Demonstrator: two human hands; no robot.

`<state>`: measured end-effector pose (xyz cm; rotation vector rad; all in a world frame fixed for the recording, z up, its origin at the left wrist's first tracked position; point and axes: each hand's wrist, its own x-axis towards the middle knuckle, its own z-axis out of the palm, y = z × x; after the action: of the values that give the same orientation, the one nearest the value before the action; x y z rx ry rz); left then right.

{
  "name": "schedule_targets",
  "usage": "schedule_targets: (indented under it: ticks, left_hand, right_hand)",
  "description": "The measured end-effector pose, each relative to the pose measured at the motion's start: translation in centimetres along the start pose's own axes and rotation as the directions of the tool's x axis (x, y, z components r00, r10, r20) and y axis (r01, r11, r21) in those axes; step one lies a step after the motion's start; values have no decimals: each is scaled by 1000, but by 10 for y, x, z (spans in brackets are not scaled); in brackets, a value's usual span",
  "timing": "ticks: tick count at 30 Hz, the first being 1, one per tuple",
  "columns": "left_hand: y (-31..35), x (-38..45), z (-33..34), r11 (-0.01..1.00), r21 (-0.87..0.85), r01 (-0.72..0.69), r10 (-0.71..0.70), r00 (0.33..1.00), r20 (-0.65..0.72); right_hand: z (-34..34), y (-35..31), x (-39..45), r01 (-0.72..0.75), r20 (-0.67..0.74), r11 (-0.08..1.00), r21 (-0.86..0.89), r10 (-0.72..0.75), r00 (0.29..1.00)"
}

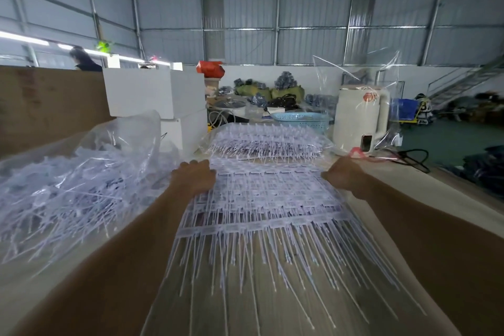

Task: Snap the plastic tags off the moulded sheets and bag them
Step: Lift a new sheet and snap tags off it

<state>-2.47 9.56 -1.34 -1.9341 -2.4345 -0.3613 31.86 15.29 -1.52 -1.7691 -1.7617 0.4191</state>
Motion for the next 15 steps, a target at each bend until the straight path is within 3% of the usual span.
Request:
schedule_targets:
  ticks: [5, 7, 10, 12, 15]
  left_hand:
    - [-7, 12, -3, 989, -52, -141, 140, 990, -21]
    - [-14, 12, -3, 968, -143, -207, 201, 978, -54]
    - [-24, 9, -4, 916, -296, -272, 242, 961, -135]
    - [-29, 8, -9, 882, -355, -310, 250, 946, -206]
    - [-27, 3, -29, 822, -412, -394, 273, 907, -322]
  right_hand:
    - [-1, 1, 8, 92, -68, 933, -348, -123, 990]
    - [-3, 0, 6, 88, -107, 913, -398, -142, 984]
    - [-10, -6, 0, 47, -188, 974, -223, -91, 978]
    - [-17, -13, -4, 45, -212, 999, 14, -41, 976]
    - [-36, -20, -17, 22, -134, 875, 484, 49, 990]
